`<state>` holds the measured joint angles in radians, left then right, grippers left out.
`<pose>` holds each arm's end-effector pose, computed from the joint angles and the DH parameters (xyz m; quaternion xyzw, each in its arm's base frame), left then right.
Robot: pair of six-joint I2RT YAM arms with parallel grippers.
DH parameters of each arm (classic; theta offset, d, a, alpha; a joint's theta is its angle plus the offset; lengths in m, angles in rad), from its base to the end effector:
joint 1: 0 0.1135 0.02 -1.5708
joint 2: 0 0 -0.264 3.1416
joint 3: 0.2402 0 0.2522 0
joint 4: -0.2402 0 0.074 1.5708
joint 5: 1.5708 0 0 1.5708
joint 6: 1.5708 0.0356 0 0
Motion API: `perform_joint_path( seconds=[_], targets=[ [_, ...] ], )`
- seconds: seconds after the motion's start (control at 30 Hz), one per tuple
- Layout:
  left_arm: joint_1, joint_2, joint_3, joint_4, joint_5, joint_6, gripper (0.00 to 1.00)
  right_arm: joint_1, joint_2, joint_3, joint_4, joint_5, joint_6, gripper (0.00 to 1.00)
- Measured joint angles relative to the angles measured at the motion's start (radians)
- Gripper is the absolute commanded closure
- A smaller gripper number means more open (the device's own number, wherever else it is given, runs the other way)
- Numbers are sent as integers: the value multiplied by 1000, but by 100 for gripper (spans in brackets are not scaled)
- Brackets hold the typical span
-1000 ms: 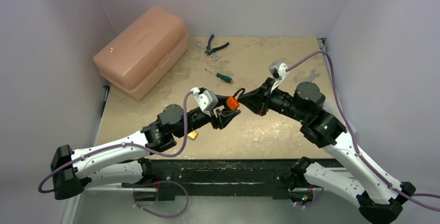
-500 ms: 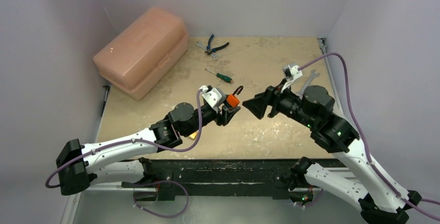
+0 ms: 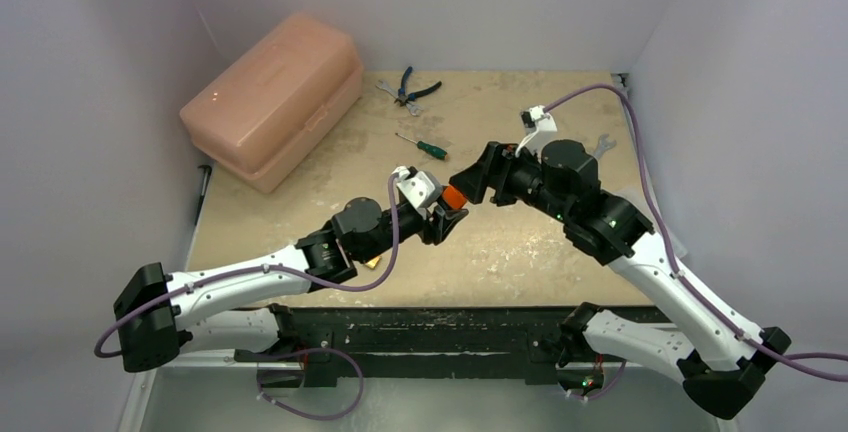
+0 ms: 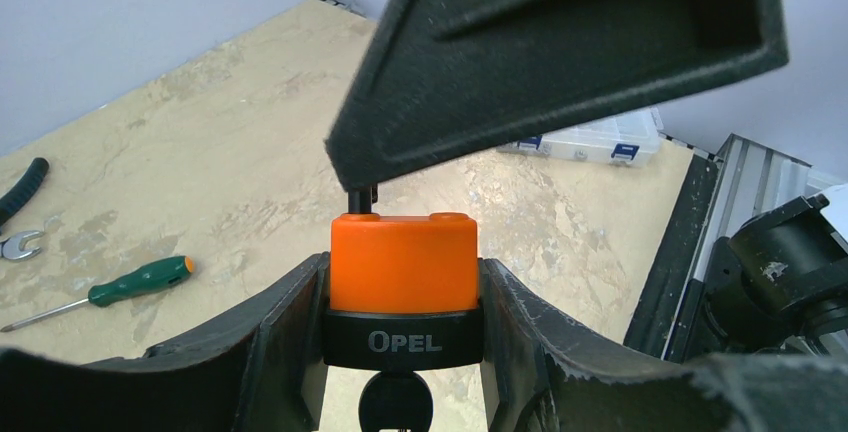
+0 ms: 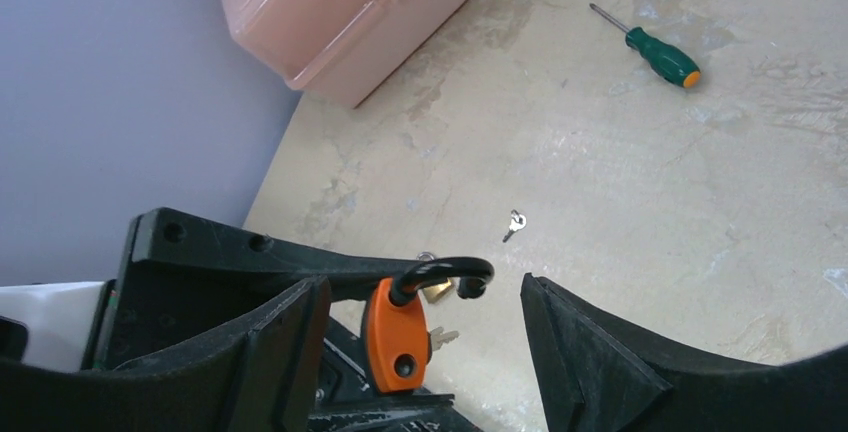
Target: Unlock with the key
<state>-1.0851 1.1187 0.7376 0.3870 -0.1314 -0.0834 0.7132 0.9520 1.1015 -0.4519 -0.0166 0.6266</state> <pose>0.1272 -0.2310 0.3162 0.2970 0.6394 -0.3517 0.6158 0.1545 0.1344 0.3917 -0.0398 0.8046 0.3731 0.4603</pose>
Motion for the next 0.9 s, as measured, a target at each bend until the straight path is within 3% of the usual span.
perform_joint_path(
  seconds=[0.53,0.9],
  targets=[
    [0,39,0,48,21,-2,100,-2,30,13,72,-12,38,26],
    [-3,45,0,68,49,-4,100,-5,38,5,135,-55,48,41]
  ],
)
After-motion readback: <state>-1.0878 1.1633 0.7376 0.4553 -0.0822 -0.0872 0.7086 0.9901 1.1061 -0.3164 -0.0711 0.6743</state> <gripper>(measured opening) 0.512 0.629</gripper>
